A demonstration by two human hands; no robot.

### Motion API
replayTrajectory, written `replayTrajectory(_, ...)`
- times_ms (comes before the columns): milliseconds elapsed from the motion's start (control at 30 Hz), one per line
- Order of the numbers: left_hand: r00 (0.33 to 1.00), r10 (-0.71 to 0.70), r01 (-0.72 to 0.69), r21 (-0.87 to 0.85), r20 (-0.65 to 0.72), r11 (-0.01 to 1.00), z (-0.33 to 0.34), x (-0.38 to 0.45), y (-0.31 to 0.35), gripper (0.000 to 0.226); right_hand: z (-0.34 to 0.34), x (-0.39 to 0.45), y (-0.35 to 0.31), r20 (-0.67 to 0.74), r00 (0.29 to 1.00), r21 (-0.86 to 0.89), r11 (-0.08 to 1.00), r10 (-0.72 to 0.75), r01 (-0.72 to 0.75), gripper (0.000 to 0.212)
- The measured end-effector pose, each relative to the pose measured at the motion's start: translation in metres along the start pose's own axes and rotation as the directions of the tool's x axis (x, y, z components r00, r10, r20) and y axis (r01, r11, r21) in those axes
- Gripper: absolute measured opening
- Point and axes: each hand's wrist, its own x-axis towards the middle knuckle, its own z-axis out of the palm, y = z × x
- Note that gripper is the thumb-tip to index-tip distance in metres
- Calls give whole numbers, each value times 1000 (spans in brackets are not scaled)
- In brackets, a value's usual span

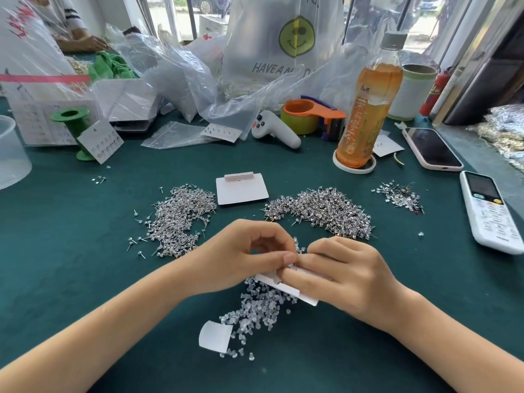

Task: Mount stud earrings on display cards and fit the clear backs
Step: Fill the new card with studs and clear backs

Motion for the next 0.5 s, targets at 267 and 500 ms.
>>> replayTrajectory(267,1000,-16,16,-21,1,1000,2,0,2,5,0,0,-1,-8,1000,-7,1000,9,-9,8)
replayTrajectory(500,999,-32,31,41,10,999,1,-1,3,7,-1,0,-2,-13,1000,-5,1000,18,-18,9)
